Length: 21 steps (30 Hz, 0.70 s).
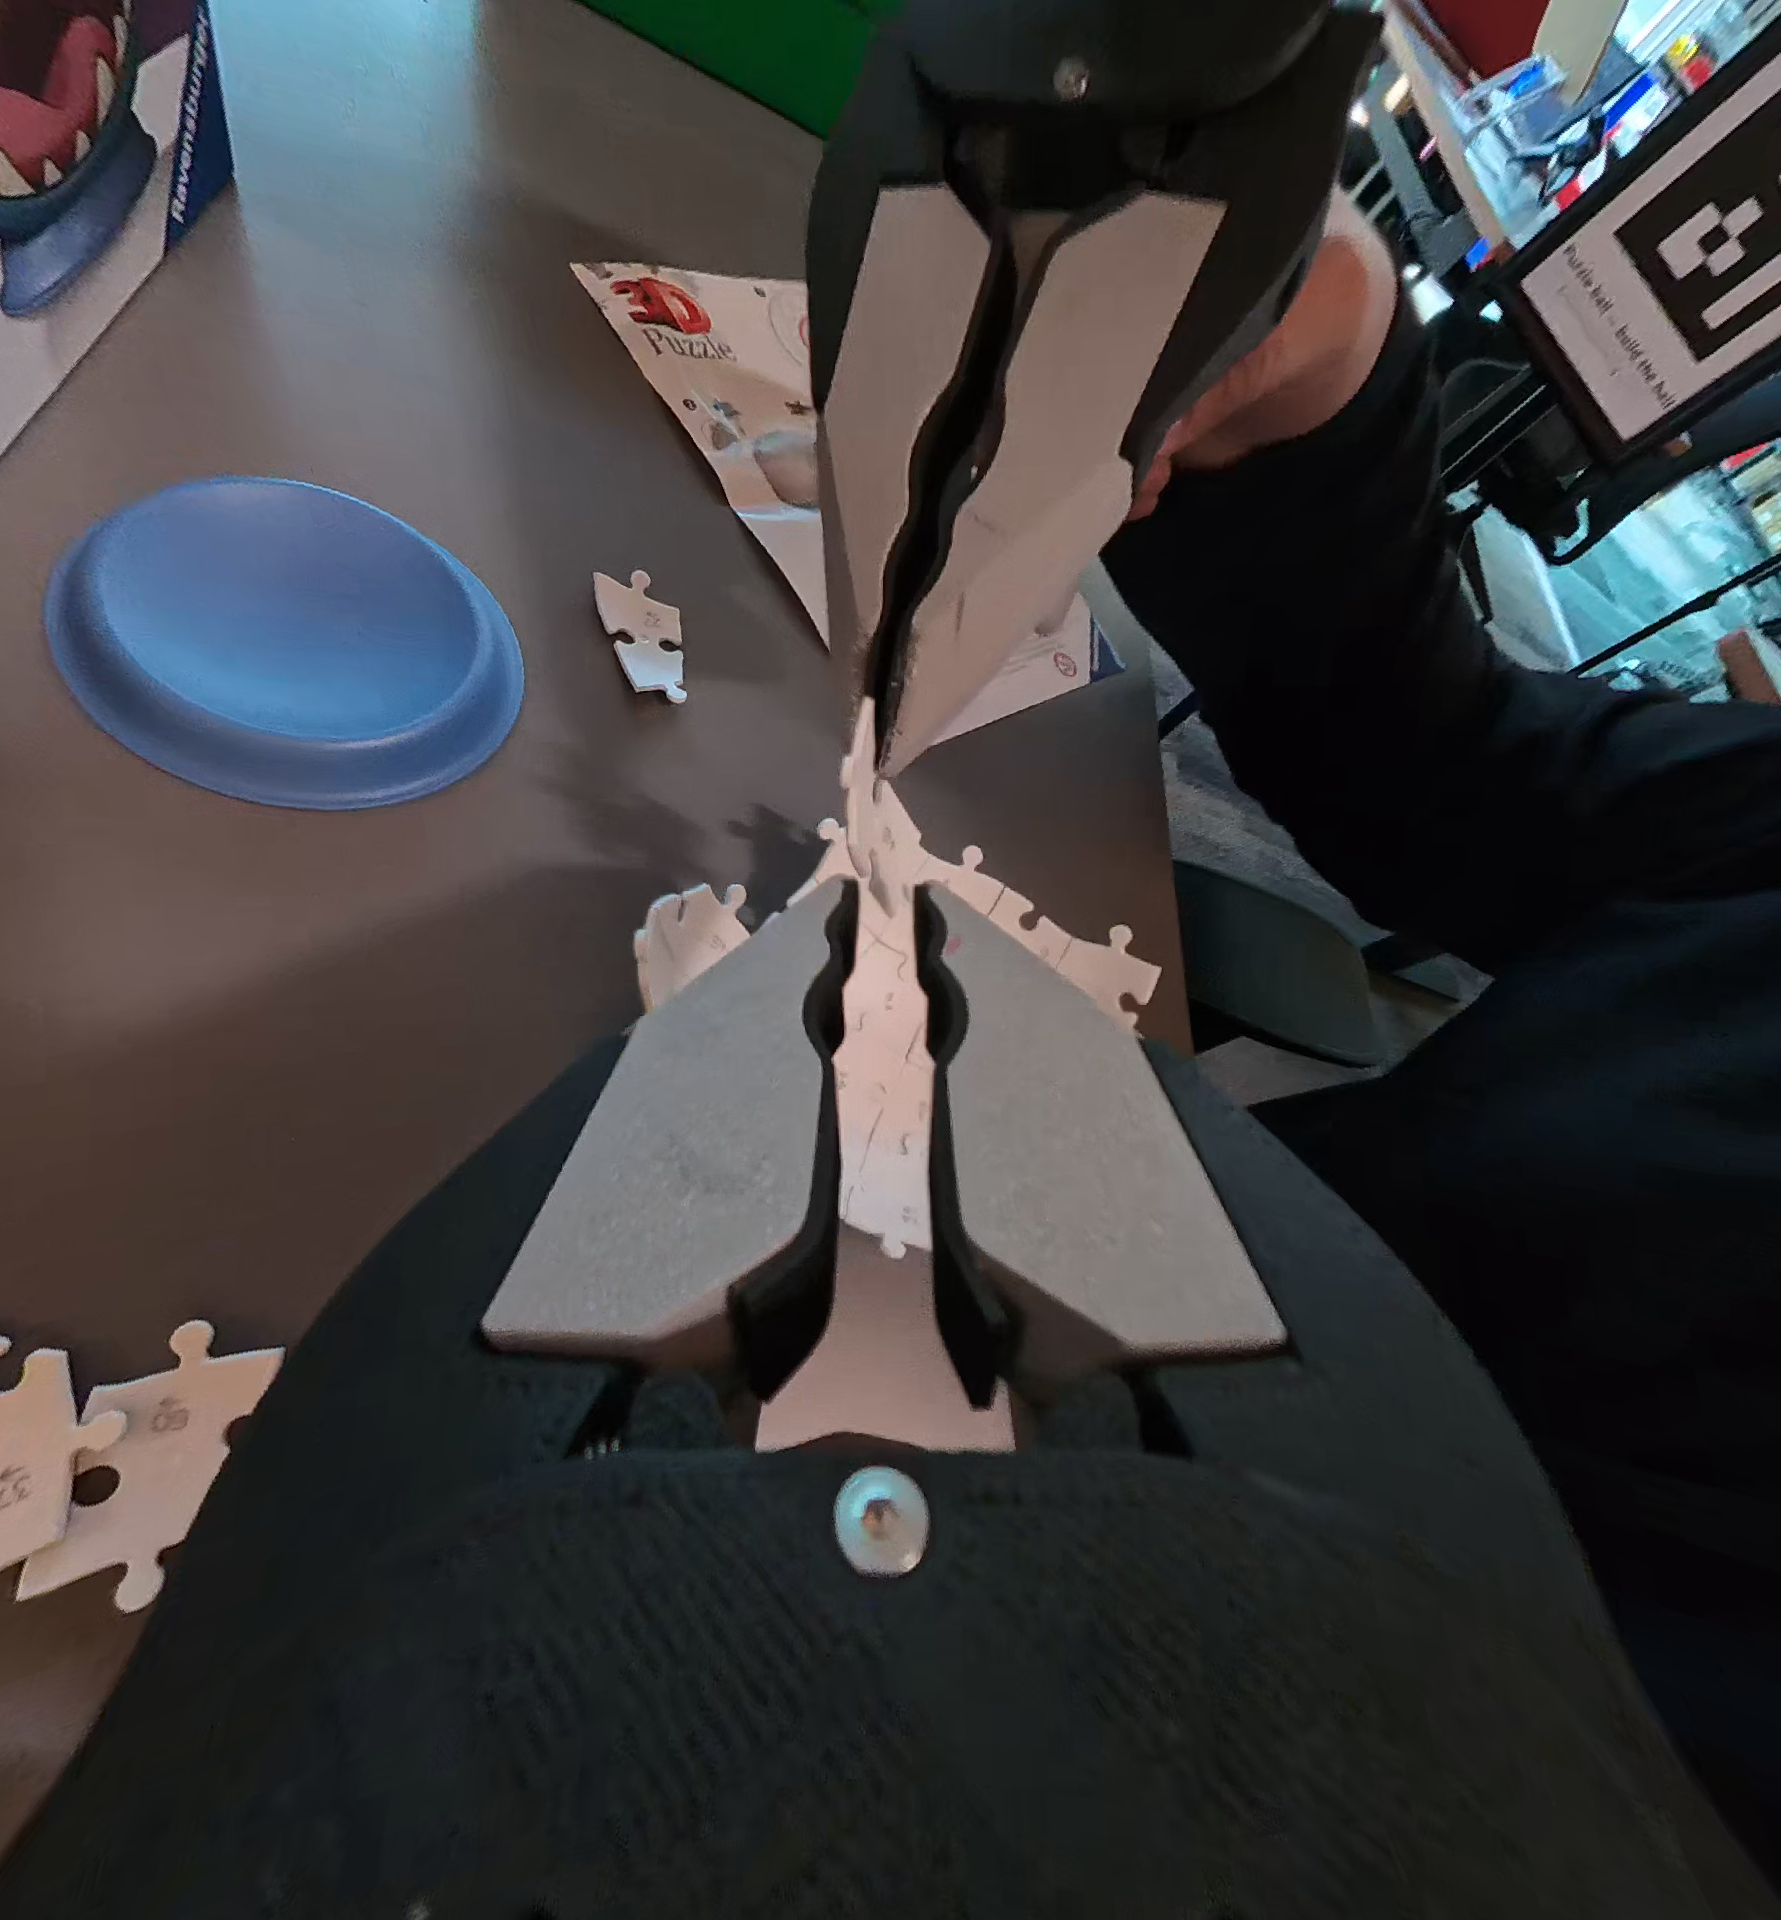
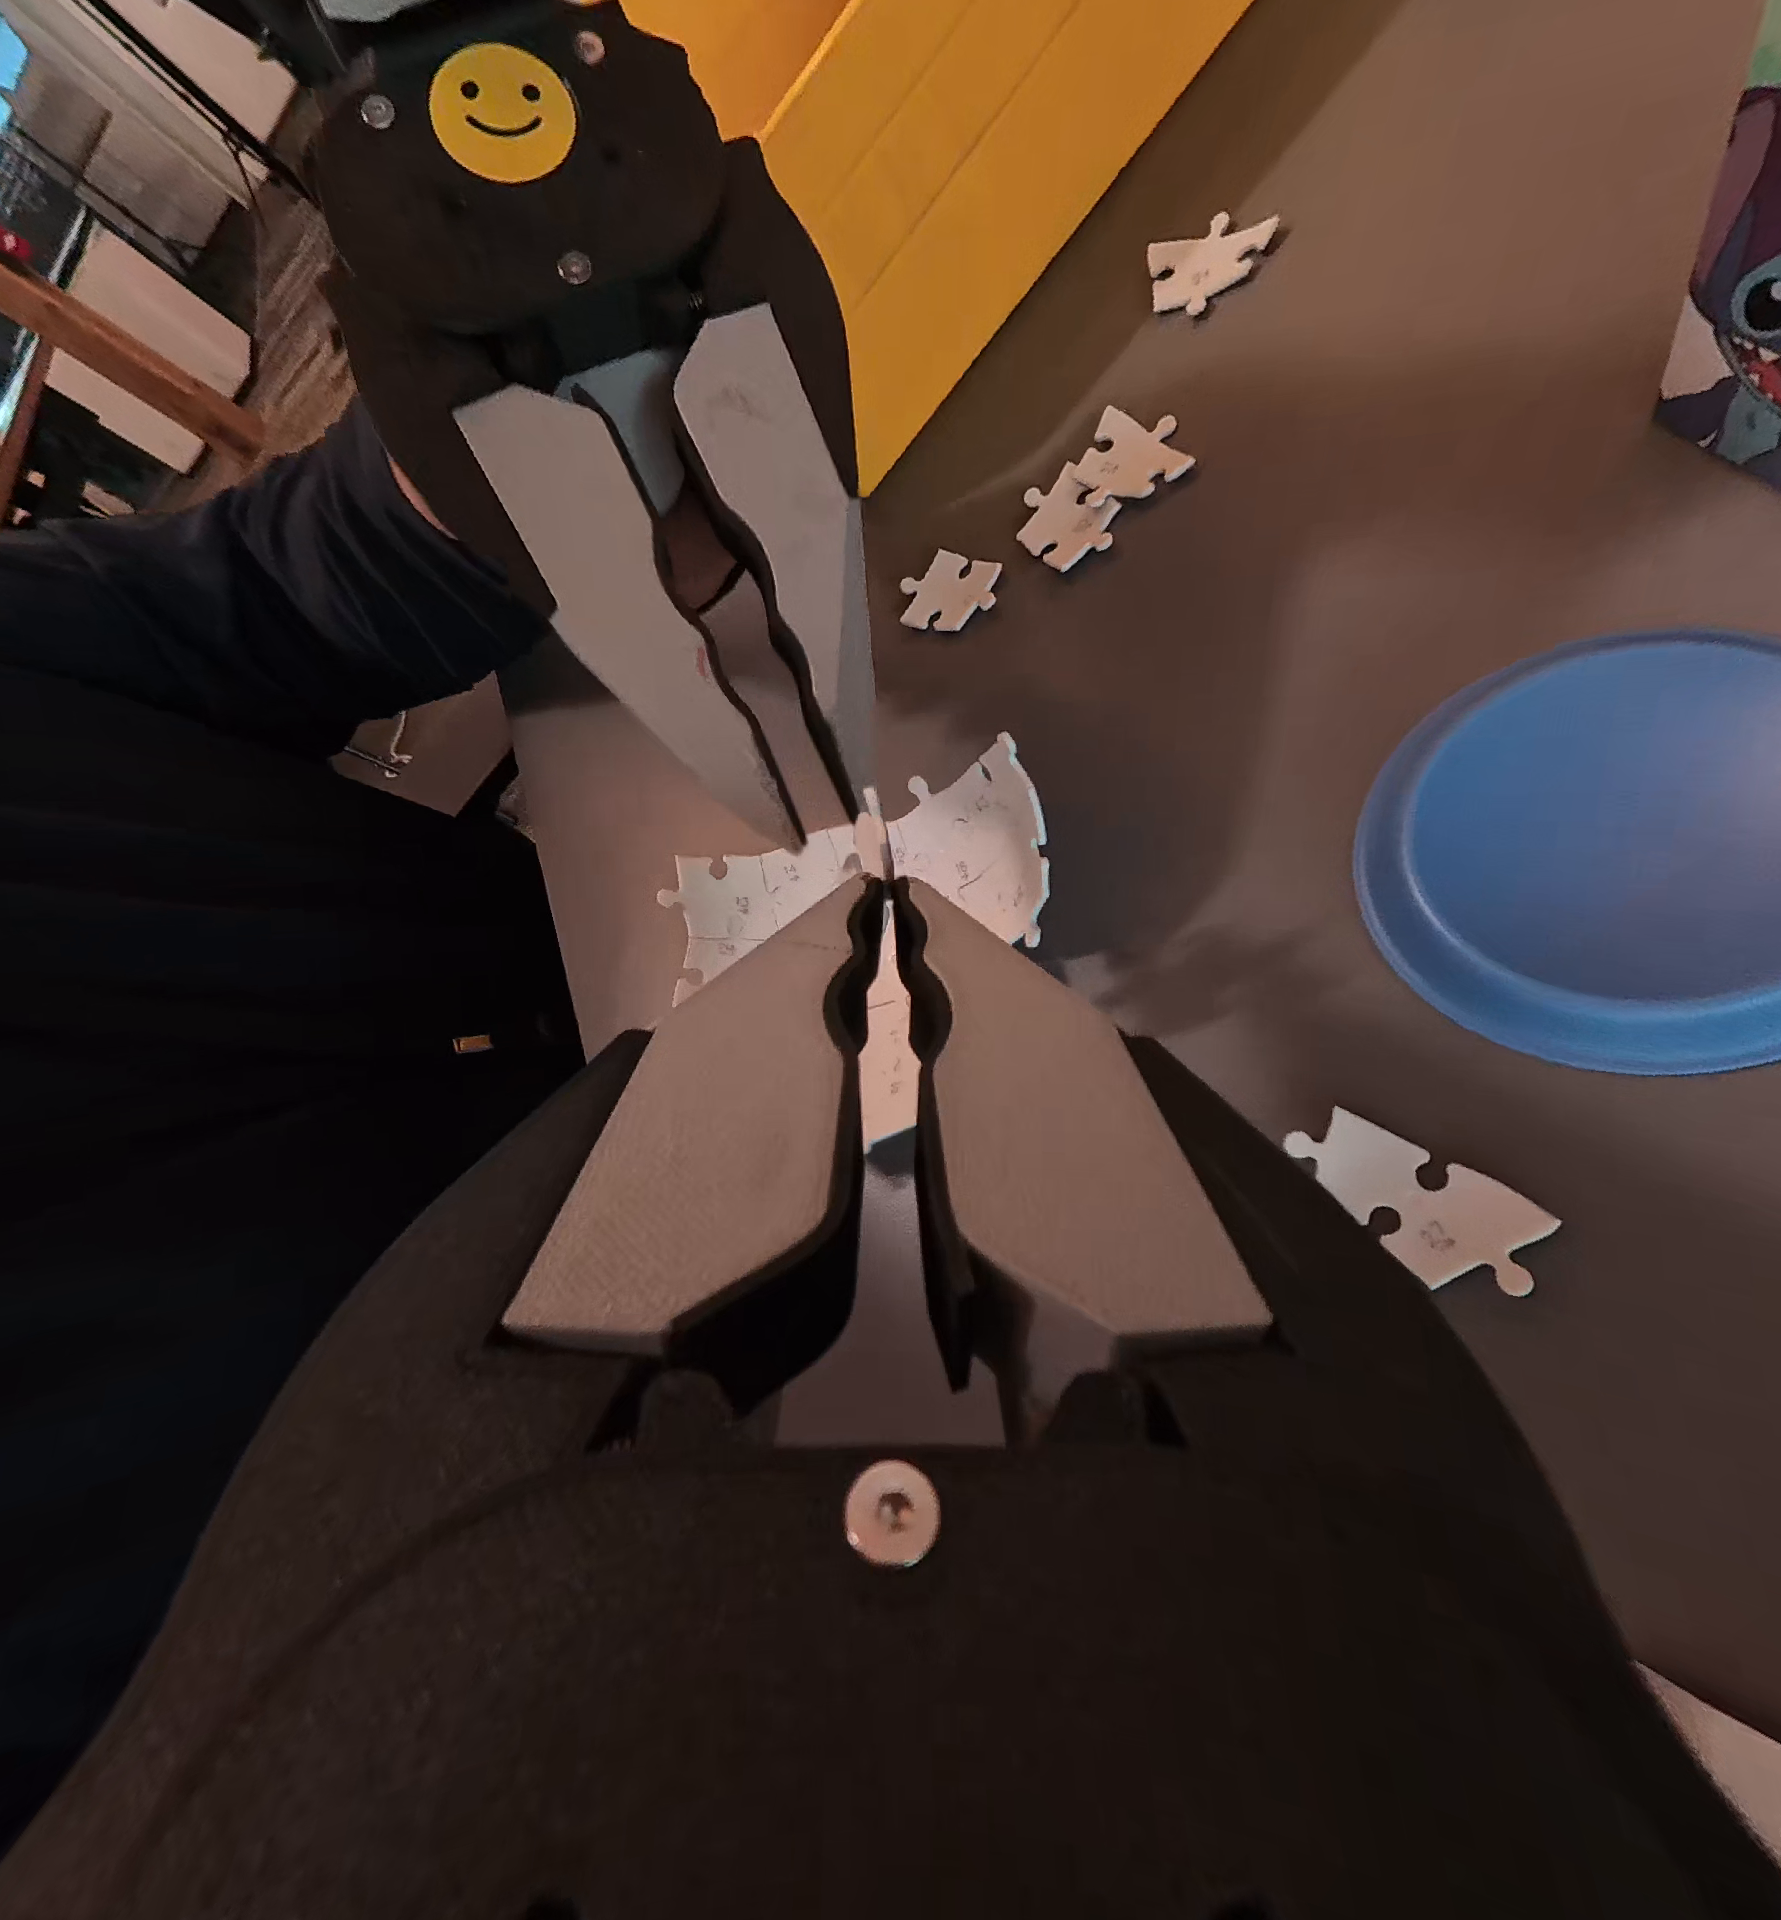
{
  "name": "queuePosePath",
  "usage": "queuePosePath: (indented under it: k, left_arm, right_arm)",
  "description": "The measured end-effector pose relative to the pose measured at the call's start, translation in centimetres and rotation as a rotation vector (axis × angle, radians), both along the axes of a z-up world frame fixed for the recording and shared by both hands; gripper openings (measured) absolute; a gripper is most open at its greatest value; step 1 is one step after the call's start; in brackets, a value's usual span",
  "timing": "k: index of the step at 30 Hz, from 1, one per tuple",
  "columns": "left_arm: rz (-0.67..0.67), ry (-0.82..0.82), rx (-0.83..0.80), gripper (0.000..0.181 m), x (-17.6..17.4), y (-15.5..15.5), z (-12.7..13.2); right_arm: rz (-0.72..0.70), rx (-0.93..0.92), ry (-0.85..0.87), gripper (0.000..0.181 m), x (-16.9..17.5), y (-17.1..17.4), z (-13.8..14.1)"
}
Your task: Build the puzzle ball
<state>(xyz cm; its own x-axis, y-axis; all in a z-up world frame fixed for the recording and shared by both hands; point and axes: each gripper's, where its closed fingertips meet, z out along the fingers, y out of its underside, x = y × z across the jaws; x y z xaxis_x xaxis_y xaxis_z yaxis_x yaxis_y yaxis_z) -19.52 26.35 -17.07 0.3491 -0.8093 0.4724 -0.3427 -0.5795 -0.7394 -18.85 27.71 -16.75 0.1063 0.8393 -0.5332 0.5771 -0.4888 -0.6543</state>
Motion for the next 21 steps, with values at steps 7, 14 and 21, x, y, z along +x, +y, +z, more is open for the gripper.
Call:
queuePosePath:
  k: [7,14,21]
  left_arm:
    - [0.001,-0.053,-0.021,0.0,0.6,0.6,1.1]
    - [-0.025,-0.047,-0.004,0.0,1.7,0.7,1.5]
    - [-0.031,-0.043,0.011,0.0,2.4,1.3,1.4]
  right_arm:
    - [-0.005,0.013,0.011,0.0,-0.2,0.0,0.1]
    - [-0.009,0.021,0.022,0.0,0.0,-0.2,-0.3]
    - [-0.014,-0.015,0.069,0.0,0.1,-0.3,-0.6]
